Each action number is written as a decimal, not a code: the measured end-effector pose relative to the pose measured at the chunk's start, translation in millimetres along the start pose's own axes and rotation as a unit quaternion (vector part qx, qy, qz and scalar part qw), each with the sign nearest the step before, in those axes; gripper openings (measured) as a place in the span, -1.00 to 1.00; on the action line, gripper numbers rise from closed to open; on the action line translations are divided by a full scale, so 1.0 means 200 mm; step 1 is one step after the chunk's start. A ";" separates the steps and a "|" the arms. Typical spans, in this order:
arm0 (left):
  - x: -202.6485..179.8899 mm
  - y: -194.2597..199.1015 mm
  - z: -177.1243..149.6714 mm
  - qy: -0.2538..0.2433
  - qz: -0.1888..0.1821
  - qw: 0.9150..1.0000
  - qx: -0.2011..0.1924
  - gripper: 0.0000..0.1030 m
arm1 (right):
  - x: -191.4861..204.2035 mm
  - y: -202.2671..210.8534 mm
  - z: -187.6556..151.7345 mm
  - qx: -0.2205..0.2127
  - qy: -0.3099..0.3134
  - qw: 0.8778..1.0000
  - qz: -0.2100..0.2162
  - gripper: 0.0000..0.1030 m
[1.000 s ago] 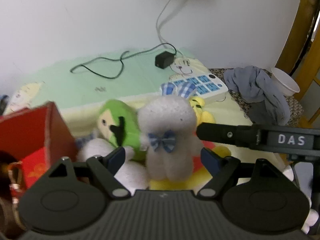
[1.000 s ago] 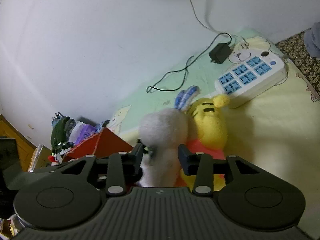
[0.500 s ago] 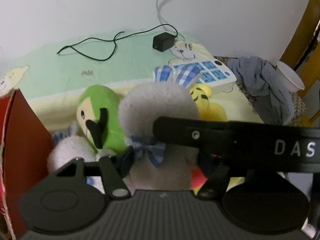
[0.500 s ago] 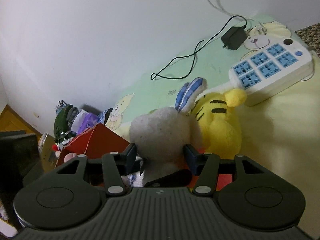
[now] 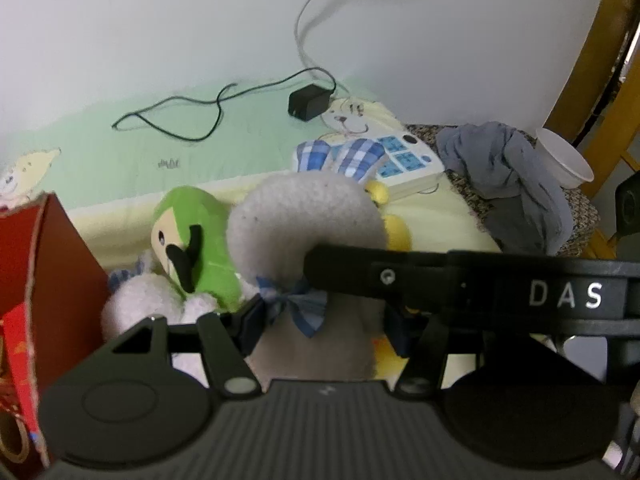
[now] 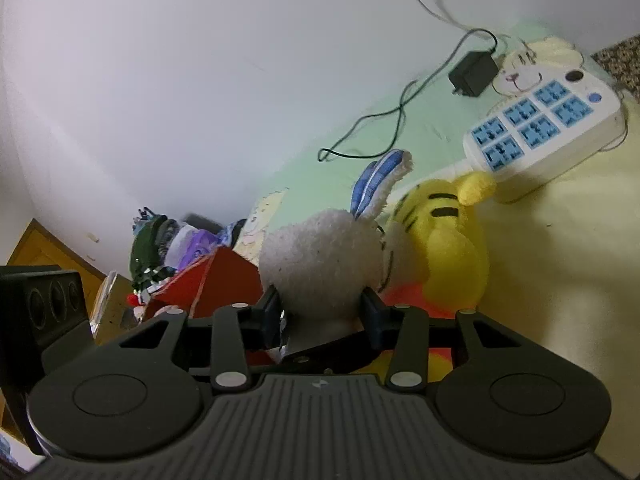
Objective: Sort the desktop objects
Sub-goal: 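Lift the white bunny with the right gripper and carry it to the red box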
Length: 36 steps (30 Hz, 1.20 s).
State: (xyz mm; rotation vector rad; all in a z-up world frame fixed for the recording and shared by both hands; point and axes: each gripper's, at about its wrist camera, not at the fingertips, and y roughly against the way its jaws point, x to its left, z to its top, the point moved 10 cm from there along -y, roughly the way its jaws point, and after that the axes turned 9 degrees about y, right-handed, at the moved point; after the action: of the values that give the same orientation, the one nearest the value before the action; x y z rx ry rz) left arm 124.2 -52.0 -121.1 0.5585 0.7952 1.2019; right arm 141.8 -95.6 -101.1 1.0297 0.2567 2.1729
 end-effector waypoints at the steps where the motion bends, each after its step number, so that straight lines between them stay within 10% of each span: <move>1: -0.01 0.03 0.00 -0.003 0.000 1.000 -0.006 0.16 | 0.01 0.01 0.00 -0.002 0.002 1.000 0.002 -0.11; 19: 0.36 0.74 0.16 0.011 0.024 0.990 -0.141 0.16 | 0.70 0.00 0.19 -0.071 0.094 0.991 0.064 -0.11; 36: 1.00 0.81 0.04 0.054 0.051 0.991 -0.111 0.16 | 1.11 -0.50 0.01 -0.026 0.112 0.990 0.082 -0.10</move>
State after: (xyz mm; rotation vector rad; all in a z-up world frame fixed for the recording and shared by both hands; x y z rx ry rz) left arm 64.4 186.0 -41.8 0.3561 0.7183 1.4040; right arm 97.9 127.2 -11.5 0.8008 0.2236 2.4344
